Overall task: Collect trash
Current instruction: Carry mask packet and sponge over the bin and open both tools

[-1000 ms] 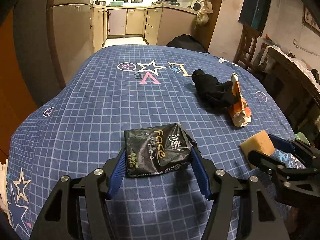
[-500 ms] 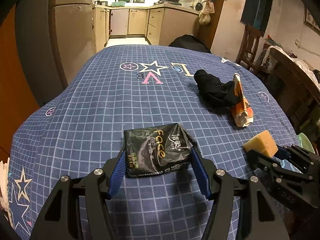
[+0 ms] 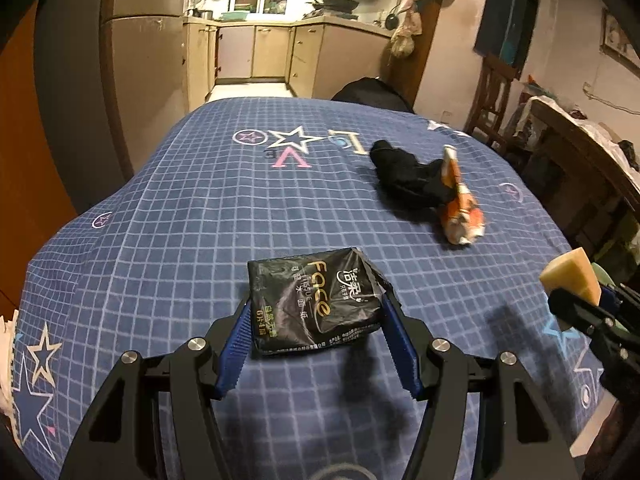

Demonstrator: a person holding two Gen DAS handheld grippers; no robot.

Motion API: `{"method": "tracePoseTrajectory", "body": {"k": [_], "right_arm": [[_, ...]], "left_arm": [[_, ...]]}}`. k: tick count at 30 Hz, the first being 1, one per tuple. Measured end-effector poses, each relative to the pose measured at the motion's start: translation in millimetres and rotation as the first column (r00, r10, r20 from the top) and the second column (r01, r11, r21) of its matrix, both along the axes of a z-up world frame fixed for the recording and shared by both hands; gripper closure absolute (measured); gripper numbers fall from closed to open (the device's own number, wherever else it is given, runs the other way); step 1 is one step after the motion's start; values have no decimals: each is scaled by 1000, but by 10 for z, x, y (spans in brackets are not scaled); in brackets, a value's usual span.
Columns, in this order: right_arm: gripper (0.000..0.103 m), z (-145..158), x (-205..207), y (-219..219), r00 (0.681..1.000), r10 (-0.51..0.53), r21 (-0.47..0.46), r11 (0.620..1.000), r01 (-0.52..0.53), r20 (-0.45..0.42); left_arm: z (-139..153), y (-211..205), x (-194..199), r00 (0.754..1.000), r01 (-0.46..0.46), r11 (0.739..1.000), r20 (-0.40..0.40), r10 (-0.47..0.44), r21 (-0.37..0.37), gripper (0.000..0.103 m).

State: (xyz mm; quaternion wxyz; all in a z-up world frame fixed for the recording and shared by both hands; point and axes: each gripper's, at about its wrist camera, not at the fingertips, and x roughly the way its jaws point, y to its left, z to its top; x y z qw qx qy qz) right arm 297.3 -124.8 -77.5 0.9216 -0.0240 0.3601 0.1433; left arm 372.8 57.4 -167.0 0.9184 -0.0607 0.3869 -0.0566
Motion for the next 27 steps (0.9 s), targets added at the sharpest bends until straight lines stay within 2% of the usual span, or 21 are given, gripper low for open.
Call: {"method": "tracePoseTrajectory", "body": {"k": [5,10,17,27], "right_arm": [[66,89,-185,-270,999,-34,30,999,34,28],[66,213,-312,-482,996,-63,43,997,60,59],[66,487,-553,-893,983,-128,53,991,122,128],[66,745,-775,-1557,954,-231,33,973,228,193]], "left_arm": [[129,-89,-229,999,22,999,34,-21,-41,41],[390,-297,-467,993,75,996,92,-70,-55,41],[862,-788,-740,968,176,983,191,-165,-43,41],[1222,-1662,-863,928,301,953,237,-287,-26,41]]}}
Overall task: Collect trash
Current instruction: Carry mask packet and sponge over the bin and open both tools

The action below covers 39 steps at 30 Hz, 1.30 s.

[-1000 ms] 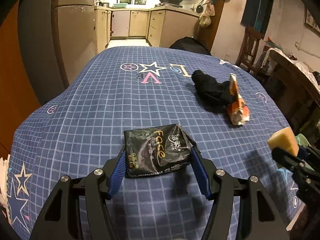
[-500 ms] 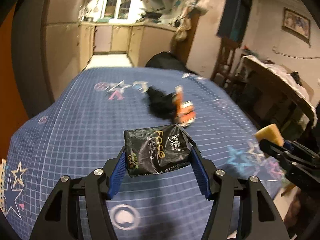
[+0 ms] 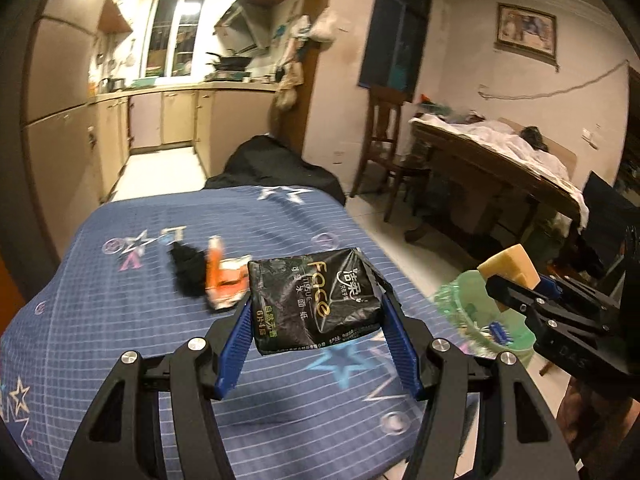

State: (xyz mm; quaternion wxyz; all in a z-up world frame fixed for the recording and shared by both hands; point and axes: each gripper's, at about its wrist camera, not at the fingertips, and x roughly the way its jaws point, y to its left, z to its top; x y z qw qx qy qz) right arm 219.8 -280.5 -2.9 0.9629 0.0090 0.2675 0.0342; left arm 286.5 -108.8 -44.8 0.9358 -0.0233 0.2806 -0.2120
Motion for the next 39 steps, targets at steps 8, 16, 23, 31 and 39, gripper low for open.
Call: {"method": "tracePoseTrajectory", "body": {"k": [8,16,23,31,39], "right_arm": [[66,157,-113,-468,998,-63,-26,998,63,18],[66,279,-180,-902,992,-127,-28,991,128,25],[66,354,-214,-1388,982,-191,-26,981,191,4],[66,273,-181,-1934,967,-246,3,969,246,-71],[66,48,-116,-2407,946,-263,45,960,276,-190]], "left_arm": [[158,-645,-24,996,84,996,11,-84,11,41],[288,-1214,44,987,158,987,4,-158,13,41],[382,-1831,90,971,240,970,-2,-240,27,41],[422,-2521,104,947,322,945,-8,-322,52,41],[284,-3085,291,921,386,920,-74,-382,66,41]]}}
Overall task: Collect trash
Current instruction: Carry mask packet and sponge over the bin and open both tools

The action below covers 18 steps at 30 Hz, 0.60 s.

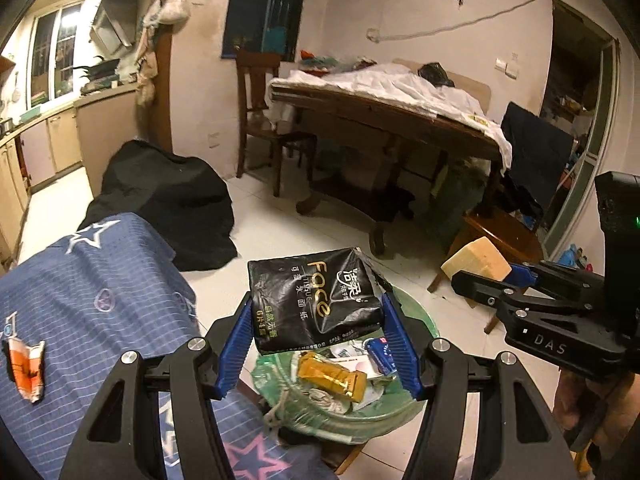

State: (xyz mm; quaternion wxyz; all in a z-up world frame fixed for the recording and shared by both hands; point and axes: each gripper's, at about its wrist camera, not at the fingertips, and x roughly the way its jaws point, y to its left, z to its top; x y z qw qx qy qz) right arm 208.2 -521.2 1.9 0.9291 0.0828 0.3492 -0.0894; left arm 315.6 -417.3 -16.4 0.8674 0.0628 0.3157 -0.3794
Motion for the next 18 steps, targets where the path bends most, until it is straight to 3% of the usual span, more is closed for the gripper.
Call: {"method": "tracePoseTrajectory", "body": {"k": [18], "right_arm": [[66,-451,242,-374,987,5,99,995,11,-158]], "left_arm": [[-783,-661,549,984,71,992,-170,-53,101,41]]}}
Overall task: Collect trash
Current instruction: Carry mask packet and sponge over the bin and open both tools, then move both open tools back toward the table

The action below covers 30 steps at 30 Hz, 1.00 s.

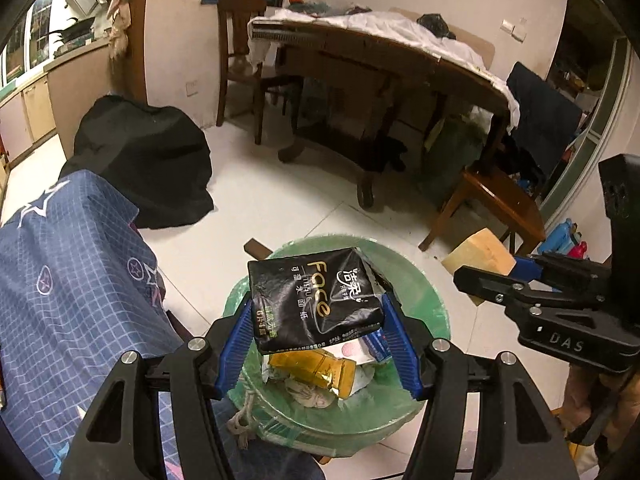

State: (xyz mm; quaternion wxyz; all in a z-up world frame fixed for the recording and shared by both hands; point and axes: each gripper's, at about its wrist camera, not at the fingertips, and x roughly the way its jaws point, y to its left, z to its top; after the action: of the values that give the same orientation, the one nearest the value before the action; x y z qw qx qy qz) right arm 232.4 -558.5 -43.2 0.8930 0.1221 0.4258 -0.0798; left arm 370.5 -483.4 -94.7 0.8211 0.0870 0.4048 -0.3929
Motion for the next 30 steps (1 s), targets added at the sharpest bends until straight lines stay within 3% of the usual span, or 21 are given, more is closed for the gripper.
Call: {"method": "tracePoseTrajectory", "body": {"k": [8,24,27,30], "right_arm": [[66,-165,77,-97,999,-2,13,1000,2,-38],[65,-274,92,-228,999,-2,32,999,3,-45],[47,-293,80,-265,999,-10,47,999,11,-39],[43,-303,61,-288,999,-21,55,998,22,-30]], "left_arm": [[-223,-84,119,1000,6,1000,-25,-6,25,41],[-352,-199,106,1000,9,999,-25,-8,46,37],[-386,-197,125,1000,-3,998,-27,5,59,32],[-417,-180,147,999,-18,998,-25,20,62,26]]}}
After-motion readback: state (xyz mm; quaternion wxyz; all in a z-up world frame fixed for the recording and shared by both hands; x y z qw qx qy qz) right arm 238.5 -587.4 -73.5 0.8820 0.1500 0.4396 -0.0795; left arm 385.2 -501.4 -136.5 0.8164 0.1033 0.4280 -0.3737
